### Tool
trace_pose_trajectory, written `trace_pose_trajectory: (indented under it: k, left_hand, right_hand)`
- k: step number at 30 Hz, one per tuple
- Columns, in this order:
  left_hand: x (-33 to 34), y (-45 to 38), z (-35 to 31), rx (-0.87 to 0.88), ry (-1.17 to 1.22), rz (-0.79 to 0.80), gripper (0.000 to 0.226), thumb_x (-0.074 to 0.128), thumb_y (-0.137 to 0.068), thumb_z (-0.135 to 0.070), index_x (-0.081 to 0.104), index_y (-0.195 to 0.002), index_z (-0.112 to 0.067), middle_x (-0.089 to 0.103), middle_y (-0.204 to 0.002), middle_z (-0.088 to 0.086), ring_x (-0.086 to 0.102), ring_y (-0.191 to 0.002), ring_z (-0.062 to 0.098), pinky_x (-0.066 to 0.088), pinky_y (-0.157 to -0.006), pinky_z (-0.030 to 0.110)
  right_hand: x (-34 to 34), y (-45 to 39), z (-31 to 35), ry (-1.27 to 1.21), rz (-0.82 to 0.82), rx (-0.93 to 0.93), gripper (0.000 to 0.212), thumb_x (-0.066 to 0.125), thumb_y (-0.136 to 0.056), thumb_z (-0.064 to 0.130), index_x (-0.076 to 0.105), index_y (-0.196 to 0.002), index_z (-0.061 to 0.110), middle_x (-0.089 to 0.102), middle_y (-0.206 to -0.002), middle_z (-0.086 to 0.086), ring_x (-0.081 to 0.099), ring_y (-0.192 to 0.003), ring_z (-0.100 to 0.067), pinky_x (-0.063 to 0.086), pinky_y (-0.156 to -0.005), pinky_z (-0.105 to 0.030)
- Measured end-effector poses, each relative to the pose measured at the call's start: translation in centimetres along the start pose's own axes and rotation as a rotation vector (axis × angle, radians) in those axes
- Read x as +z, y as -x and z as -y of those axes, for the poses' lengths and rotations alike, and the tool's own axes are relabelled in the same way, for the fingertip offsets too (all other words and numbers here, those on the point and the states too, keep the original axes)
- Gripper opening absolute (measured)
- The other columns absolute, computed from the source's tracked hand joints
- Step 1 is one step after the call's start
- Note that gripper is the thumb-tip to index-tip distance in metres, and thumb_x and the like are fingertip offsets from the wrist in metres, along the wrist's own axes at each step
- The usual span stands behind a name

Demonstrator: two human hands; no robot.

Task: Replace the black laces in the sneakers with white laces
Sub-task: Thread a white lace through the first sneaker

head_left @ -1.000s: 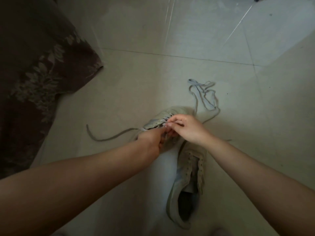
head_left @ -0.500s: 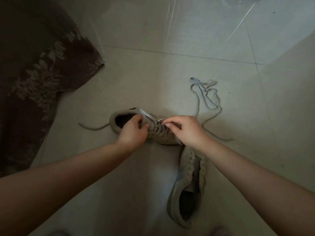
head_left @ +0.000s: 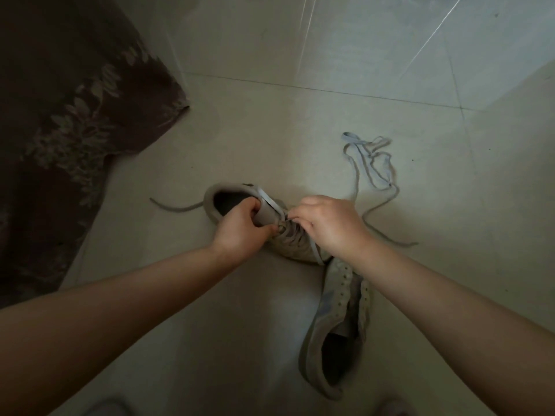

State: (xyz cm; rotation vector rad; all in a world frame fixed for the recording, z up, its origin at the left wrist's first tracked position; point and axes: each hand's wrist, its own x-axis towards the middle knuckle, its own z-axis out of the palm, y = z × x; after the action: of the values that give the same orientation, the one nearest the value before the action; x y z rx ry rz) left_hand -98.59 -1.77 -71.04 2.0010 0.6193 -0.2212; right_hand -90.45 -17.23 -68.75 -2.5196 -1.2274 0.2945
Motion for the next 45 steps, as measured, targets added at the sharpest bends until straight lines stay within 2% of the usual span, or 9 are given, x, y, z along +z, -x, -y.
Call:
trace_pose_trajectory:
  k: [6,10,15,19,24,31,35,39,45]
  left_hand:
    - [0.0,0.0,0.1,0.004,-0.08,-0.016,0.036,0.074,-0.076,-0.024,0.057,-0.104,-0.009,0.064,-0.095,0.007,0.06,-0.091,0.027,0.042,-0.071,0.03]
    - [-0.2,0.3,-0.5,0.004,-0.163,-0.037,0.038,0.071,-0.079,-0.027,0.054,-0.109,-0.011,0.054,-0.086,-0.001,0.059,-0.09,0.026,0.043,-0.069,0.03]
    - [-0.2,0.4,-0.9,-0.023,-0.156,-0.013,0.035,0.069,-0.08,-0.026,0.052,-0.107,-0.011,0.062,-0.094,0.007,0.06,-0.092,0.027,0.051,-0.078,0.039]
    - [-0.2,0.3,-0.7,-0.05,-0.104,0.014,0.055,0.076,-0.072,-0.029,0.053,-0.118,-0.009,0.062,-0.108,0.009,0.059,-0.101,0.026,0.047,-0.079,0.033]
    - [0.2,0.4,-0.2,-0.045,0.0,-0.037,0.036,0.078,-0.069,-0.023,0.057,-0.097,-0.016,0.066,-0.096,0.006,0.062,-0.093,0.027,0.052,-0.081,0.038]
    - [0.3,0.4,0.3,-0.02,0.067,-0.054,0.031,0.08,-0.068,-0.015,0.055,-0.086,-0.017,0.067,-0.088,0.004,0.064,-0.086,0.025,0.053,-0.078,0.04]
    - [0.5,0.4,0.9,0.014,0.05,-0.089,0.034,0.082,-0.067,-0.019,0.052,-0.085,-0.021,0.068,-0.093,0.003,0.064,-0.09,0.022,0.052,-0.077,0.037]
    - [0.8,0.6,1.4,0.086,0.013,-0.139,0.035,0.081,-0.069,-0.022,0.051,-0.087,-0.023,0.069,-0.093,0.001,0.065,-0.088,0.018,0.05,-0.072,0.033]
    - [1.1,0.5,2.3,0.189,-0.085,-0.183,0.042,0.08,-0.069,-0.026,0.055,-0.1,-0.016,0.066,-0.1,0.005,0.062,-0.098,0.018,0.05,-0.078,0.035]
  right_hand:
    - [-1.9,-2.3,-0.3,-0.013,0.288,-0.044,0.015,0.064,-0.086,0.022,0.073,-0.097,0.025,0.064,-0.096,0.008,0.053,-0.102,-0.015,0.044,-0.079,-0.029]
    - [-2.2,-3.6,-0.1,-0.132,0.383,0.059,0.011,0.073,-0.078,0.021,0.075,-0.089,0.022,0.059,-0.081,0.014,0.059,-0.087,-0.011,0.045,-0.076,-0.025]
    - [-1.7,-3.9,0.1,-0.151,0.349,0.116,0.01,0.075,-0.074,0.018,0.073,-0.084,0.02,0.059,-0.078,0.008,0.058,-0.079,-0.013,0.046,-0.07,-0.028]
    - [-1.4,-3.4,0.3,-0.136,0.306,0.079,0.009,0.072,-0.076,0.014,0.072,-0.084,0.017,0.053,-0.081,0.006,0.048,-0.075,-0.011,0.042,-0.068,-0.029]
    - [-0.8,-2.2,0.5,-0.202,0.237,0.094,0.01,0.069,-0.079,0.009,0.073,-0.085,0.014,0.066,-0.086,0.0,0.056,-0.076,-0.013,0.049,-0.075,-0.033]
    - [-0.1,-1.4,-0.4,-0.398,0.208,0.092,0.007,0.071,-0.078,0.005,0.073,-0.083,0.01,0.053,-0.071,0.014,0.059,-0.077,-0.015,0.05,-0.076,-0.034]
    - [0.5,-1.5,-0.7,-0.532,0.199,0.208,0.007,0.074,-0.077,0.006,0.073,-0.082,0.011,0.061,-0.075,0.01,0.062,-0.077,-0.015,0.051,-0.079,-0.032]
    - [1.0,-1.0,-0.5,-0.62,0.178,0.371,0.01,0.076,-0.076,0.01,0.072,-0.078,0.018,0.063,-0.068,0.014,0.056,-0.062,0.002,0.045,-0.068,-0.02]
    - [2.2,0.5,1.9,-0.587,-0.036,0.56,0.007,0.071,-0.081,0.011,0.074,-0.086,0.014,0.065,-0.075,0.005,0.061,-0.074,-0.011,0.045,-0.072,-0.019]
